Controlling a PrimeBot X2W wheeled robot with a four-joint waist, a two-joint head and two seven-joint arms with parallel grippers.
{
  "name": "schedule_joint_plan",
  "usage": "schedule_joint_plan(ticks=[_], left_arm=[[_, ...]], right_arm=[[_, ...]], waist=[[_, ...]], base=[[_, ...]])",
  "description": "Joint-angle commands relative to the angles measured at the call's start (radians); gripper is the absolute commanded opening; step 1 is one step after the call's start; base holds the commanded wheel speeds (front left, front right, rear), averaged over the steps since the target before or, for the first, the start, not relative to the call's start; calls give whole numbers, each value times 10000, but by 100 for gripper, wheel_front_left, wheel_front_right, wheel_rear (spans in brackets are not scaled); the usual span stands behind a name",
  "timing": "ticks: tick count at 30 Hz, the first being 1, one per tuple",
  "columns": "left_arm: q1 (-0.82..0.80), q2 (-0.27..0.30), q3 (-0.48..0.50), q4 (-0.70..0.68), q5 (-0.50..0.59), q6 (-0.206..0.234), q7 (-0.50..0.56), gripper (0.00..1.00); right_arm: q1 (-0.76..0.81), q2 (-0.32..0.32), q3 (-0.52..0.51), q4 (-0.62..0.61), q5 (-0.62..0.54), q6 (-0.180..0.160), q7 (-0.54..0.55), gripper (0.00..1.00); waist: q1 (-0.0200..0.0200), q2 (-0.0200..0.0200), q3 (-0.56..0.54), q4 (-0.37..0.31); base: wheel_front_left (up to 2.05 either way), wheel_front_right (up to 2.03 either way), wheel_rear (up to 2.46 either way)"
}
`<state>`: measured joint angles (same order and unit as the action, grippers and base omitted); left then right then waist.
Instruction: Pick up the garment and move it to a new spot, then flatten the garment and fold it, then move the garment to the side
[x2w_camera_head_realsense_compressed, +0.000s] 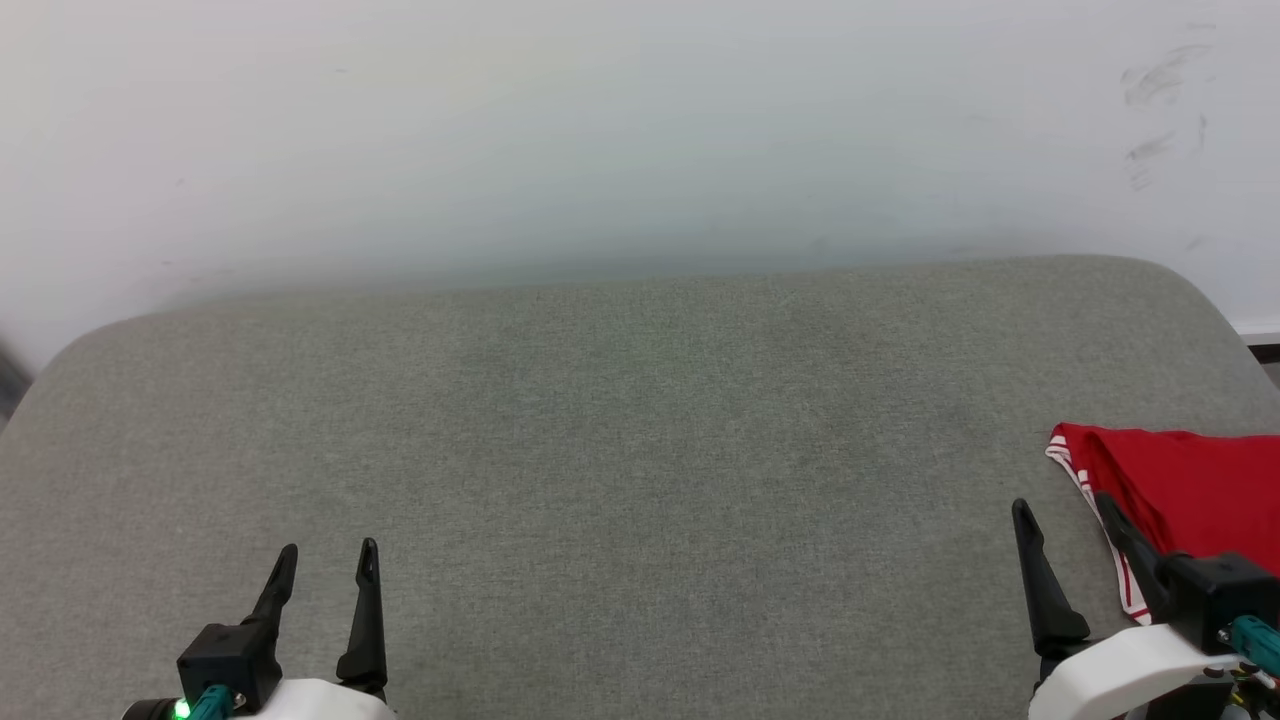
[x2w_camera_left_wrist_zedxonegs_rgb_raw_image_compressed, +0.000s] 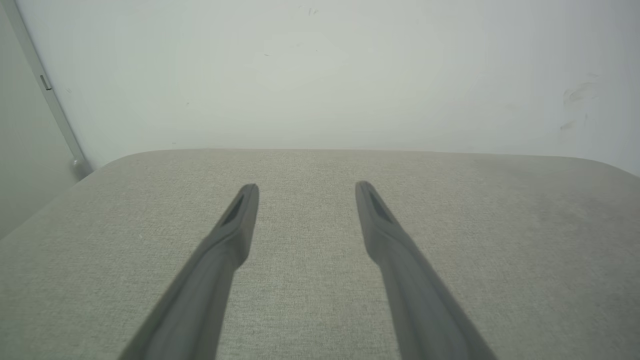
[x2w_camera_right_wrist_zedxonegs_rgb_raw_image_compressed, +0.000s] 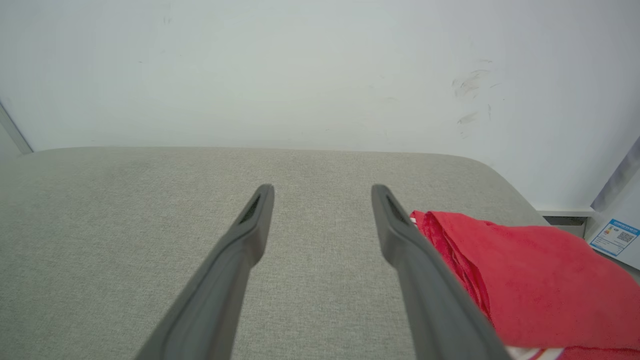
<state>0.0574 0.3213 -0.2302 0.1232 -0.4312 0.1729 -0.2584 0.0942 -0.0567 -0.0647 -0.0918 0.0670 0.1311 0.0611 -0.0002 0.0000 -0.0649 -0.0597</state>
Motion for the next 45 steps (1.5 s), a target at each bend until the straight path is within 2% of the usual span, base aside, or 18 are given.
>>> schedule_joint_plan(ticks=[1, 19, 20, 23, 45], left_arm=[[-88, 37, 30, 20, 37, -27, -41, 100], [-202, -111, 173, 122, 39, -195, -81, 100], [-201, -115, 178, 130, 34, -213, -82, 0], [19, -219, 123, 267, -96, -198, 33, 0], [-499, -907, 1060, 567, -3403, -997, 1067, 0]], right_arm=[[137, 58, 34, -80, -63, -8, -64, 100], [-100, 81, 105, 45, -36, -8, -139, 100], [-95, 82, 115, 49, -29, -8, -145, 0], [82, 40, 100, 247, 107, 0, -82, 0], [-551, 48, -73, 1105, 4450, -1, 96, 0]], waist=[[2, 0, 20, -43], [2, 0, 103, -56], [2, 0, 104, -46], [2, 0, 108, -47], [2, 0, 209, 67]], base=[[0, 0, 0], [0, 0, 0], [0, 0, 0], [0, 0, 0], [0, 0, 0]])
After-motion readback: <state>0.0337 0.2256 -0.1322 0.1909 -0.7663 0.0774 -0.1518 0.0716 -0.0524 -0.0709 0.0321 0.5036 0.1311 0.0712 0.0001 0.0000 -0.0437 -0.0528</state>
